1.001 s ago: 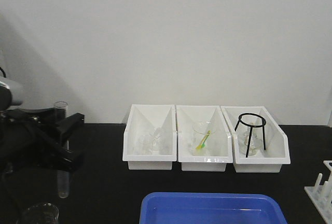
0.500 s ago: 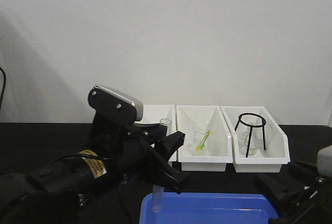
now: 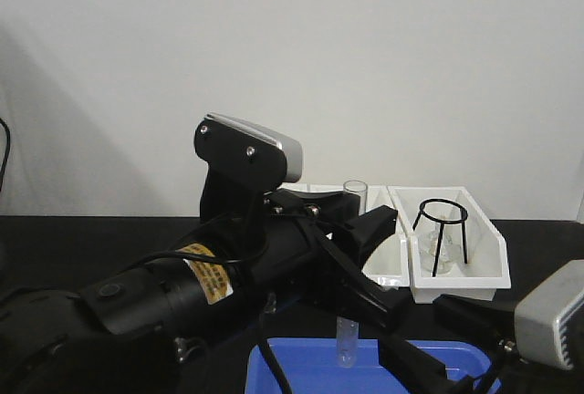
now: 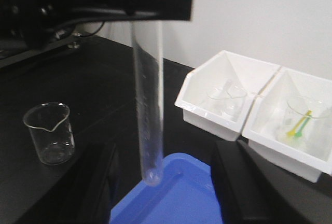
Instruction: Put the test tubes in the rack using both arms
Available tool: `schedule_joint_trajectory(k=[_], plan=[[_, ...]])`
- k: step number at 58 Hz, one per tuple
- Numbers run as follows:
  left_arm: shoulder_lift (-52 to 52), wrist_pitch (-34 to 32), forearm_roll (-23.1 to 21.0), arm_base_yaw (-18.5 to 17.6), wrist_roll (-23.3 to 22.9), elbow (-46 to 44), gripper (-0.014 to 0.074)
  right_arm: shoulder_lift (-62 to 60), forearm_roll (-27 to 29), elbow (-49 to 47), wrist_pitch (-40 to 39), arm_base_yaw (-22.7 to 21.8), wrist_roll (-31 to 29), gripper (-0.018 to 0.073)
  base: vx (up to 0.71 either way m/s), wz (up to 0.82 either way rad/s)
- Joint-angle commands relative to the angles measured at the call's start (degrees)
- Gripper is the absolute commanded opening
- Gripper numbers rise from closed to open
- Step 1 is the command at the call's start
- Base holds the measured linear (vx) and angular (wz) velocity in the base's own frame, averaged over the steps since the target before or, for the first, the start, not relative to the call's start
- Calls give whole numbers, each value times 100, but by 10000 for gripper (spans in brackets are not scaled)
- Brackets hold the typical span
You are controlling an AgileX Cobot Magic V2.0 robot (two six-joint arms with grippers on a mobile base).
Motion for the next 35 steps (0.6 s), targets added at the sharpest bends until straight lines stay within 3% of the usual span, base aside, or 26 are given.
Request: schedule_joint_trajectory(k=[1, 24, 35], plan=[[-193, -457, 22, -176, -43, -227, -20, -40, -48, -189, -550, 38, -19, 448, 0, 0], [-21, -641, 22, -733, -45, -227, -20, -40, -48, -189, -672, 37, -25, 448, 0, 0], [30, -656, 22, -793, -45, -227, -20, -40, -48, -189, -690, 37, -25, 447, 0, 0]])
